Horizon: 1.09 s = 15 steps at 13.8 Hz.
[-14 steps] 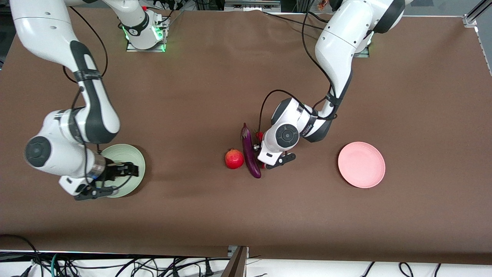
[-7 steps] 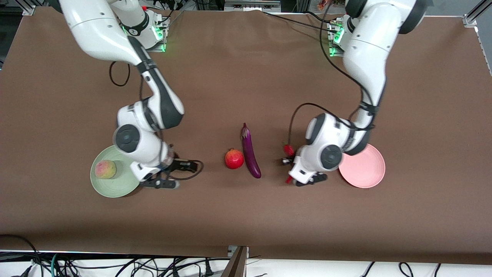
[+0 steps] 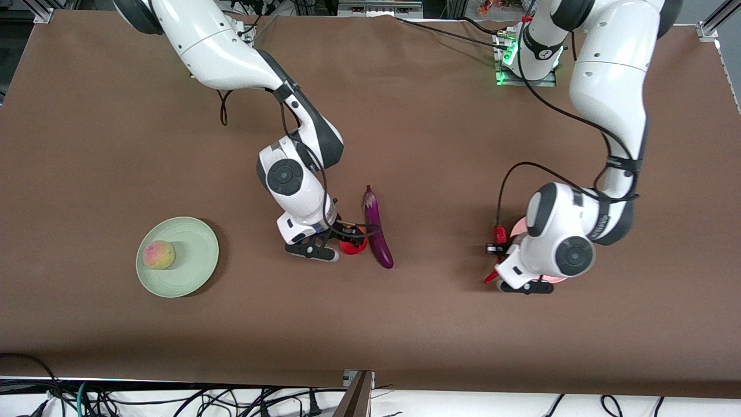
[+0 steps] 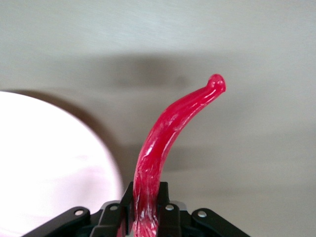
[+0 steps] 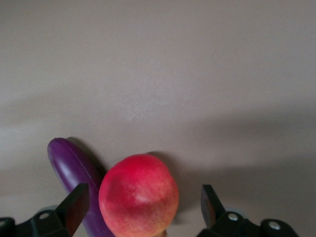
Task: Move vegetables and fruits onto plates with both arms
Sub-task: 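Grasp the red apple with the right gripper while the left gripper places the chili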
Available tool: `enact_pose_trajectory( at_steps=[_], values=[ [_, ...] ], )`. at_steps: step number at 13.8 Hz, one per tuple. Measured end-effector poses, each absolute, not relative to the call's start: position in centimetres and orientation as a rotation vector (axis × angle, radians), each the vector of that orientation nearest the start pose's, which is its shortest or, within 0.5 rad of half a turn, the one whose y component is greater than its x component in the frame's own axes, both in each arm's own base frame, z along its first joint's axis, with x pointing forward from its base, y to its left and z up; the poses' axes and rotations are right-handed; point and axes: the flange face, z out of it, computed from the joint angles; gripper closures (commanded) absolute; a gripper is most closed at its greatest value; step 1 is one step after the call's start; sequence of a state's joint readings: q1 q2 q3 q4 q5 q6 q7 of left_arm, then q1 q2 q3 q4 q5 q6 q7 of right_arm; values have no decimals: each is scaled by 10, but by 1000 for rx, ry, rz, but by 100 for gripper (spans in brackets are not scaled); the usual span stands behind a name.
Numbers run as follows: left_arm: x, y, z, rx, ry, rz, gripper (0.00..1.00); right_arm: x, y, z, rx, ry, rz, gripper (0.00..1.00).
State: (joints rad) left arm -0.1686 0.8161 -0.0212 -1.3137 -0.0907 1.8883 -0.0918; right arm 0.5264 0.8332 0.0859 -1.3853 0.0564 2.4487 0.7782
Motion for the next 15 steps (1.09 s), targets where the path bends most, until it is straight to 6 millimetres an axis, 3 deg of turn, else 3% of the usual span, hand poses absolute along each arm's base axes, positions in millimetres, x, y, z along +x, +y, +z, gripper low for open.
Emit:
enact_pose_trajectory(
  at_steps=[3,5,10,11,12,13,14,15],
  values=[
    [709,-68,227,-3201,188,421,100,623,428,228,-2886,341,-171,0],
    [705,-37,217,-3210,182,455,100,619,434,223,-2884,330,-174,0],
    [694,-37,201,-3208,187,517,99,615,440,203,-2876,318,-188,3],
    [692,-39,198,-3208,189,529,92,615,440,200,-2873,319,-193,25],
    [690,-40,196,-3208,191,541,71,615,440,197,-2872,319,-197,53],
    [688,-42,194,-3207,194,553,44,615,439,195,-2876,312,-204,70],
    [686,-44,191,-3207,197,564,14,615,440,196,-2885,288,-223,76],
    [685,-45,190,-3206,197,571,0,615,440,197,-2901,257,-244,76]
  ],
)
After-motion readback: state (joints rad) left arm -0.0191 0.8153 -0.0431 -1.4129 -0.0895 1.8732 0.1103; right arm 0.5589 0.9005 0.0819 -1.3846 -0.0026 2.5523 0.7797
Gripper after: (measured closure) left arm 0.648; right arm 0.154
